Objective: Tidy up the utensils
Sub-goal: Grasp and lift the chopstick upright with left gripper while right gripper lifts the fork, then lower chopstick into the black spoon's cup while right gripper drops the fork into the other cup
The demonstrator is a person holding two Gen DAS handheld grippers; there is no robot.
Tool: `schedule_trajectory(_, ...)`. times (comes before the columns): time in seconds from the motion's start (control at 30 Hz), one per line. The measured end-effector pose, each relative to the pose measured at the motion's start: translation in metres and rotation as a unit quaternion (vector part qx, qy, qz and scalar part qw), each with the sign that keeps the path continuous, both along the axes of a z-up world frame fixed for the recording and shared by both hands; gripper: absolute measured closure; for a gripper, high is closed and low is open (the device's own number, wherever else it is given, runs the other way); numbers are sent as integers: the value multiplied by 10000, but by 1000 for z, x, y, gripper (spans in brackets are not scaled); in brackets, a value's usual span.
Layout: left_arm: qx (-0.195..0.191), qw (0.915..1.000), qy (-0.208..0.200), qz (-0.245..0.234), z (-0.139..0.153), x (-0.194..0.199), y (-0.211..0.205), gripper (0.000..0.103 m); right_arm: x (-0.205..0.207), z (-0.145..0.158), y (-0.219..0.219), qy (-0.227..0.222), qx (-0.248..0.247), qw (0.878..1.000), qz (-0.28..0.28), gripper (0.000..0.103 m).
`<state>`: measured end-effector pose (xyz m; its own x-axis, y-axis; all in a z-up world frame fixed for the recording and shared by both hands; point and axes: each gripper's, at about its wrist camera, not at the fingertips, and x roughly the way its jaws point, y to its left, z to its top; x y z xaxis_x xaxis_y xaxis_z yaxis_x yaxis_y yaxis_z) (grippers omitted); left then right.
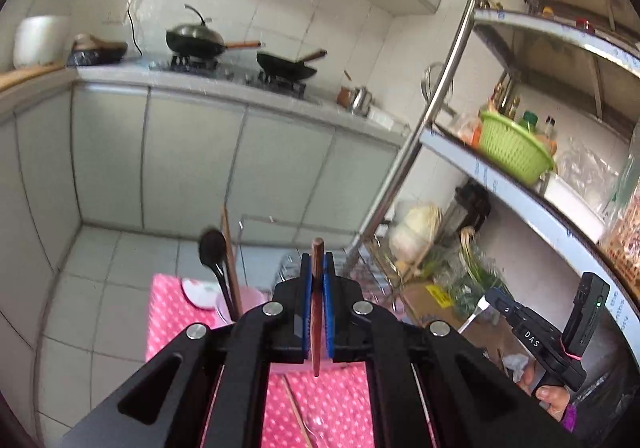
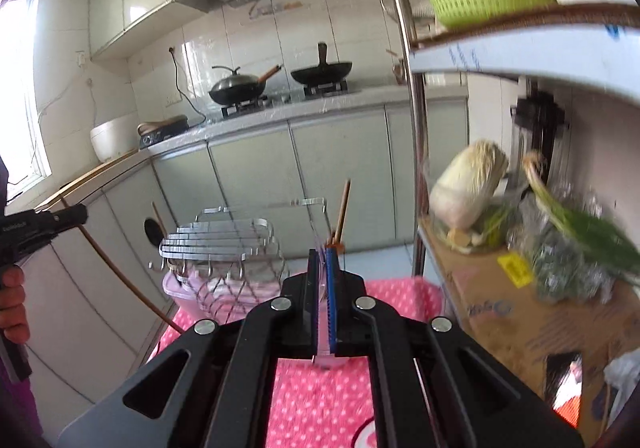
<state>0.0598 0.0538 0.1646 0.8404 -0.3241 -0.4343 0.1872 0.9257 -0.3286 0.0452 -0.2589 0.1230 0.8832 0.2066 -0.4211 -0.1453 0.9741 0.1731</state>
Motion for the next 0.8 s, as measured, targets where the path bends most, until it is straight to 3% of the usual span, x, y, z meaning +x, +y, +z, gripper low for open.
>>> schedule_trajectory(0.2, 107, 9986, -359, 377, 40, 5, 25, 99, 21, 33, 1, -396, -141, 9990, -175, 99)
schedule_trajectory(0.33, 157, 9972, -457, 562, 49, 14, 37, 99, 37, 46, 4, -568, -208, 9979, -253, 99)
schedule_trajectory(0.8, 325, 9968, 54, 727, -2, 63, 46, 99, 89, 22, 18, -416, -659, 9958, -480, 99)
